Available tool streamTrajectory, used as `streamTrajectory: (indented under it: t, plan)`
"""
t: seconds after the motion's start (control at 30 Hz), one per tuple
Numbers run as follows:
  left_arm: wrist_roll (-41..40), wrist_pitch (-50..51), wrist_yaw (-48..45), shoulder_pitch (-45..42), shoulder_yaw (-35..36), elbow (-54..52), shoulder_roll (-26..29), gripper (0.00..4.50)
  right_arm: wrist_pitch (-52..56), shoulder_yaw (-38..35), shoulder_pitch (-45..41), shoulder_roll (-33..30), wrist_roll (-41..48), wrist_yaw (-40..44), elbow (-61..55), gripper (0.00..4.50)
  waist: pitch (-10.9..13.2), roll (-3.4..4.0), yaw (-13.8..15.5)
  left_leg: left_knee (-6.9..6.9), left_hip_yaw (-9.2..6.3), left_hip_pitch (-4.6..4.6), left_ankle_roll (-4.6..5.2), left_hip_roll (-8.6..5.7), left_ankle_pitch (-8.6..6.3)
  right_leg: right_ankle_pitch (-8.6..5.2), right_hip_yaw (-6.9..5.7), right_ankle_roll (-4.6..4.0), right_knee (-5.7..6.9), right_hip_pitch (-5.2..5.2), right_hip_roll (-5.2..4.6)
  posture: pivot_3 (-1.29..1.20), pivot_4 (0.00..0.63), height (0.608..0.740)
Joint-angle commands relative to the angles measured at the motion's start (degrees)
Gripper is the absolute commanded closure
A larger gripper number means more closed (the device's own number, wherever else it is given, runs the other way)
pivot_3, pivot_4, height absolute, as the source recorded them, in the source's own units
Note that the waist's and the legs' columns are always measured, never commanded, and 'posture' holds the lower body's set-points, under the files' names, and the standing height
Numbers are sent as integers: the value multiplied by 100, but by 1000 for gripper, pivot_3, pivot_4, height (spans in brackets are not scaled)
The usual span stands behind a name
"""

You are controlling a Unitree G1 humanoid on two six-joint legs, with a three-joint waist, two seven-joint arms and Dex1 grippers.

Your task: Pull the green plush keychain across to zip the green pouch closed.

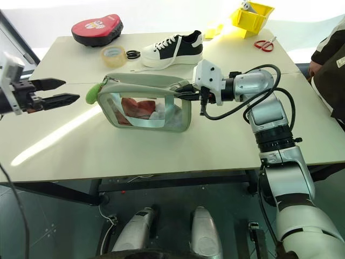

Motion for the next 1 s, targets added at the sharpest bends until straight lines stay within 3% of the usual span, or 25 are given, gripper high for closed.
streamTrajectory:
  t: [0.03,0.33,0.43,0.67,1.0]
  plan:
    - [-27,6,-68,-158,-17,-162,-123,0,-57,-52,-174,28,4,-36,-17,4489,0,0,-16,0,0,0,0,0,0,0,0,0,0,-1,0,0,150,740]
    - [239,-170,-67,77,-167,-245,-339,0,-20,-27,-210,-1,-36,-30,-60,4489,0,0,-49,0,0,0,0,0,0,0,1,0,16,-6,0,0,150,740]
    - [337,-227,-99,27,-182,-141,-314,859,1,-34,-215,17,-53,-63,-58,4500,0,0,-47,0,0,0,0,0,0,0,1,0,17,-6,0,0,150,740]
    - [431,-313,-60,-33,-181,-39,-433,4353,13,-26,-206,42,-39,-75,-97,4500,0,0,-47,0,-1,0,0,0,0,0,1,0,17,-6,-1,0,150,740]
    - [25,33,57,-921,130,-344,-421,4436,-12,-36,-187,55,-30,-100,-122,4500,0,-1,-38,3,-1,0,0,-1,0,0,1,0,18,-5,-1,0,150,740]
